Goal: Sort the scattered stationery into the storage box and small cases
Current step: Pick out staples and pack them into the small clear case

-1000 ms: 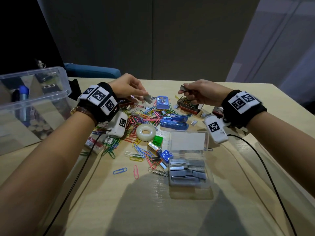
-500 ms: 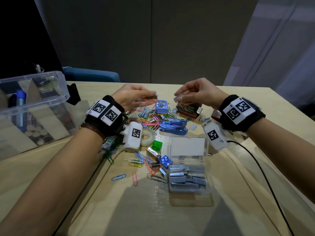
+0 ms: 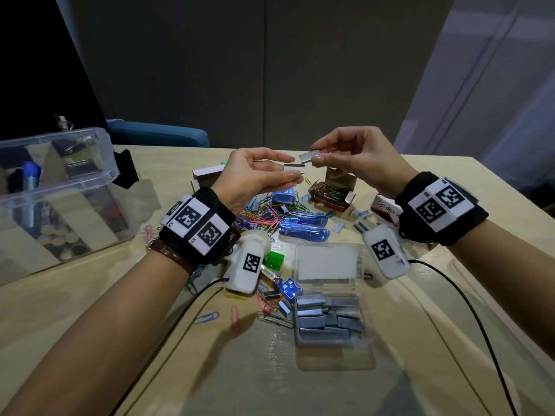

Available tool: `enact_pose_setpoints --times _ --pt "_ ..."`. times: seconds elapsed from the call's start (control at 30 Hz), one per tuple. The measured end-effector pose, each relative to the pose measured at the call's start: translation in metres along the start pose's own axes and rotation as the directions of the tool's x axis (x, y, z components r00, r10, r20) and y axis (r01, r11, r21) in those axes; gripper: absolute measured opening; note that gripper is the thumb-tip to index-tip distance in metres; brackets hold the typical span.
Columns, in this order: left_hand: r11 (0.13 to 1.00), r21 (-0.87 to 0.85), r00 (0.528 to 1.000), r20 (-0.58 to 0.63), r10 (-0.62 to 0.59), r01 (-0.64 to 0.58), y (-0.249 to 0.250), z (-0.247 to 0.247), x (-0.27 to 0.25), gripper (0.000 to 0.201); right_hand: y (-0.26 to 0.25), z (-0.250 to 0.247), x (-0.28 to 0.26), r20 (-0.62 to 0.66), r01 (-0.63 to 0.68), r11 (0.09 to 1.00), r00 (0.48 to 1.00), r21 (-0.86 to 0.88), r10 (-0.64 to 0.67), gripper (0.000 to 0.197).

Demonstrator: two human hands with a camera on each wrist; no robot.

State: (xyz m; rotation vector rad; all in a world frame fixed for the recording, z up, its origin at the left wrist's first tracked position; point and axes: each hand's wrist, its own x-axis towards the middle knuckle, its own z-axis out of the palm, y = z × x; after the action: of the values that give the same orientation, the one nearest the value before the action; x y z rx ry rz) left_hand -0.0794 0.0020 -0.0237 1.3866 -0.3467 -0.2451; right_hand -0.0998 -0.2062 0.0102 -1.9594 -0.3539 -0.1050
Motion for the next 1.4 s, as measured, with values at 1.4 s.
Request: enact_pose_setpoints --times 1.4 --pt "0.992 -0.121 0.974 -0.214 -0.067 0.041 0.003 0.024 -0.001 0.023 -0.020 0.005 -0.009 0.013 0.250 0.672 0.942 -0.697 -0.336 0.019"
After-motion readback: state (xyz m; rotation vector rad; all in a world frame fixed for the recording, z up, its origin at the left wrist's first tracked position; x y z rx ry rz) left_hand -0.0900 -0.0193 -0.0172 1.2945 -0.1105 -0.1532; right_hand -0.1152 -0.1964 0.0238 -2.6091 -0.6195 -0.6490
